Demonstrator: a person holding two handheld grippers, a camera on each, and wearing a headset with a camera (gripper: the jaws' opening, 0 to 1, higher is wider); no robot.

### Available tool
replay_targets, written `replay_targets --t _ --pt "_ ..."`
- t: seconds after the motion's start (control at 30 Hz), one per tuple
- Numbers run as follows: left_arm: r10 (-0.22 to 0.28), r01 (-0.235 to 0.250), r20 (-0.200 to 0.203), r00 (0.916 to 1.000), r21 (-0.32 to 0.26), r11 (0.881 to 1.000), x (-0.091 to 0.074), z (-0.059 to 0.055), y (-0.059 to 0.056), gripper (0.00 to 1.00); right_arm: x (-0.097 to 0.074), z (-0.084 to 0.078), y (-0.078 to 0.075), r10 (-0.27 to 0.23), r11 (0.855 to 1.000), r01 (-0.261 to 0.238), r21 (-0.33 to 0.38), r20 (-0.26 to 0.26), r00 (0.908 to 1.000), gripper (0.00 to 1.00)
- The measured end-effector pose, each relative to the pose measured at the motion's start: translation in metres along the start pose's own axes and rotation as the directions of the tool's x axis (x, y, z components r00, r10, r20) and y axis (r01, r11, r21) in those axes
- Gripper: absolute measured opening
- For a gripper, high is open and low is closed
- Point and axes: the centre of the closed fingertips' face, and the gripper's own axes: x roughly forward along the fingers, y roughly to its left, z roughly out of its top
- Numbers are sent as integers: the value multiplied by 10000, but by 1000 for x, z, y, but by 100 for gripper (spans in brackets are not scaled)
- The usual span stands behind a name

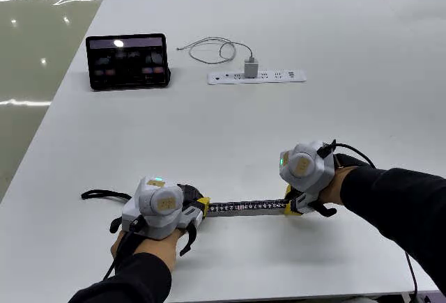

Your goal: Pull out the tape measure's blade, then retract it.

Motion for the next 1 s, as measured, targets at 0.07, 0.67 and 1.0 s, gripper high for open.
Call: replay_targets --t 0.07,0.67,1.0 --pt "12 -12 -13 10000 -7 10000 0 0 0 59 1 1 0 8 10000 -8 13 31 10000 11" --pt "16 -16 -78 10000 -5 10000 1 -1 0 59 4 12 2 -15 10000 16 -15 259 9997 11" --pt "-22 22 -120 9999 47 10000 1 -1 0 59 5 16 3 27 10000 -25 -54 321 9995 11"
